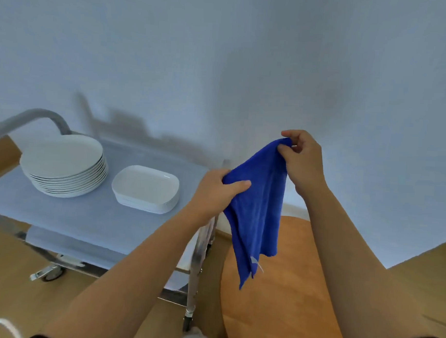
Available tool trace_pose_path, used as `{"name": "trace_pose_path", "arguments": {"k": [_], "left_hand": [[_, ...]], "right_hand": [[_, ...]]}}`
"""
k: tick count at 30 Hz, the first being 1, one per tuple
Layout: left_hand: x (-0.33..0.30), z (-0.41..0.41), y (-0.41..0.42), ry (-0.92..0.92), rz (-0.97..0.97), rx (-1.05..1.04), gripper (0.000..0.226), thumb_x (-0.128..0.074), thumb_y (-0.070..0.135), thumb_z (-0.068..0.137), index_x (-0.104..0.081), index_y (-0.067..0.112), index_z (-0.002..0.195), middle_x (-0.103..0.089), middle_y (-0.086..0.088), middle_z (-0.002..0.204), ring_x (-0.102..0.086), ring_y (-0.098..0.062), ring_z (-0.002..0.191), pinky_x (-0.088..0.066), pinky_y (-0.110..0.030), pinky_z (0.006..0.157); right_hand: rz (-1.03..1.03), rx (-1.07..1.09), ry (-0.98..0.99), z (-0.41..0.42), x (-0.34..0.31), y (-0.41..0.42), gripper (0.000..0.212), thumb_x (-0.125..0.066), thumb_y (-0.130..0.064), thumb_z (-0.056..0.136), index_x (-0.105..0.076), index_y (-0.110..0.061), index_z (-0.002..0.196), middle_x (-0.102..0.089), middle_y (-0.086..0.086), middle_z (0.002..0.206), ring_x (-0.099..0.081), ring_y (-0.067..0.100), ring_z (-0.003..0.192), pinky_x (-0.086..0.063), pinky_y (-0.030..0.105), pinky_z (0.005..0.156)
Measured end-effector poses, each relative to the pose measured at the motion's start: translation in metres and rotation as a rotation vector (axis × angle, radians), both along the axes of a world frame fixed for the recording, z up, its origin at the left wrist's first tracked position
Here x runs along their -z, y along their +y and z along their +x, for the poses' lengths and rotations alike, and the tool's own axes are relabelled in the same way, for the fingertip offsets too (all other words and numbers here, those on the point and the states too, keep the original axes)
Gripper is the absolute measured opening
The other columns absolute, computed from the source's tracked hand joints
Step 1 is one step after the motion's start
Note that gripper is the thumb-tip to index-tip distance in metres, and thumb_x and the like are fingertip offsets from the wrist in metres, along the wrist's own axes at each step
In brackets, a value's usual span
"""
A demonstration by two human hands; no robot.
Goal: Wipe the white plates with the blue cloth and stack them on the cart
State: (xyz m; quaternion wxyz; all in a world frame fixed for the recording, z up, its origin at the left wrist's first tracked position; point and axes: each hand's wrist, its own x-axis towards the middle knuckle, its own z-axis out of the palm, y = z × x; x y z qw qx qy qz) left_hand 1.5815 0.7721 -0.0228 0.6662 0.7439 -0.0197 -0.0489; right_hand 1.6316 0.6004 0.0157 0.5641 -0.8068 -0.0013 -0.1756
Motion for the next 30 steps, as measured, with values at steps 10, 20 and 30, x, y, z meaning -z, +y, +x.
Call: {"name": "trace_pose_path", "arguments": {"k": [10,20,30], "left_hand": [[0.06,0.092,0.095,0.327,-0.049,-0.505,0.011,-0.066,0.02,0.086,-0.064,0.009,0.087,-0.07,-0.006,0.086,-0.064,-0.024,0.08,-0.051,-0.029,0.063],[0.106,0.114,0.084,0.446,0.861,-0.138,0.03,-0.057,0.029,0.088,-0.047,0.015,0.113,-0.048,-0.008,0.119,-0.053,-0.023,0.094,-0.049,-0.034,0.08],[0.127,0.114,0.053,0.634,0.297,0.093,0.04,-0.043,0.048,0.096,-0.053,0.021,0.123,-0.062,-0.002,0.119,-0.061,-0.019,0.103,-0.05,-0.037,0.094]], "right_hand": [[-0.149,-0.426,0.242,0.165,0.06,0.131,0.027,-0.059,-0.001,0.086,-0.061,-0.011,0.111,-0.056,-0.004,0.102,-0.053,0.009,0.089,-0.041,0.019,0.079],[-0.824,-0.655,0.465,0.225,0.157,0.17,0.033,-0.052,-0.01,0.091,-0.051,-0.009,0.124,-0.056,0.008,0.124,-0.054,0.025,0.109,-0.045,0.033,0.087],[-0.979,-0.734,0.357,0.215,0.152,0.141,0.017,-0.045,-0.016,0.091,-0.059,-0.009,0.095,-0.063,0.006,0.095,-0.053,0.022,0.083,-0.038,0.029,0.068]]}}
